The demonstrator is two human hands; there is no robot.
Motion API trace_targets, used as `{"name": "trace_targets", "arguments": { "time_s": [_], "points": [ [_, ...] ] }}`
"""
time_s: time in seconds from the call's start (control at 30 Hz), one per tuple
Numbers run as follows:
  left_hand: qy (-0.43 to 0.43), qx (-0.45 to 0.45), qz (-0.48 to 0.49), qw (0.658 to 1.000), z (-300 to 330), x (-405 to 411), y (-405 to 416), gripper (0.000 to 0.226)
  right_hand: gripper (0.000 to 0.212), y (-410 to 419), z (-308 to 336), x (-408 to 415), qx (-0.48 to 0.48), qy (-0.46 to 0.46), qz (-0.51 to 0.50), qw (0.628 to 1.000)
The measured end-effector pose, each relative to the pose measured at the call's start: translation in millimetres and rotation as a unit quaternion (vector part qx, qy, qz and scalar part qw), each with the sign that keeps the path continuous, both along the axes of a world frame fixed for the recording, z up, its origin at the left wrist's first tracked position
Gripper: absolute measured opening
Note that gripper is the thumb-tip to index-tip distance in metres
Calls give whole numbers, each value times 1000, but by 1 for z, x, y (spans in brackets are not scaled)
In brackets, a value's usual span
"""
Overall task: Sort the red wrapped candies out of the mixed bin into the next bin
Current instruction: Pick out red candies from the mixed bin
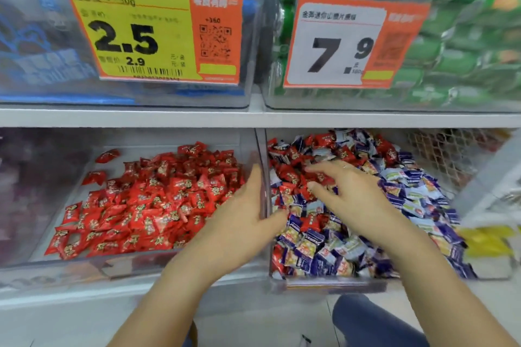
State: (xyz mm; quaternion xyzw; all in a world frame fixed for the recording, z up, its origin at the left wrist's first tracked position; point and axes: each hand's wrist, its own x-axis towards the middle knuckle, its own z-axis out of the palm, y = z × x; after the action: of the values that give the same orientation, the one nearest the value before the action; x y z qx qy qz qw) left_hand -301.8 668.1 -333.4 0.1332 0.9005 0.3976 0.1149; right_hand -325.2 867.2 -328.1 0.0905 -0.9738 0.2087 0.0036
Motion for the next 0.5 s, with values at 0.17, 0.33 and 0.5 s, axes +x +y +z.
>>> {"name": "trace_targets", "arguments": {
  "time_s": [0.17, 0.33, 0.5],
  "points": [
    [-40, -25, -42, 998, 8, -15, -6, 98, 52, -31, -1, -75, -85, -78, -5, 993],
    [-51, -40, -88, 994, 11, -20, -8, 94, 47, -59, -34, -130, 36, -153, 15, 987],
    [-56, -53, -89, 993, 14, -22, -9, 91, 40, -51, -34, -112, 71, -207, 67, 973]
  ]
}}
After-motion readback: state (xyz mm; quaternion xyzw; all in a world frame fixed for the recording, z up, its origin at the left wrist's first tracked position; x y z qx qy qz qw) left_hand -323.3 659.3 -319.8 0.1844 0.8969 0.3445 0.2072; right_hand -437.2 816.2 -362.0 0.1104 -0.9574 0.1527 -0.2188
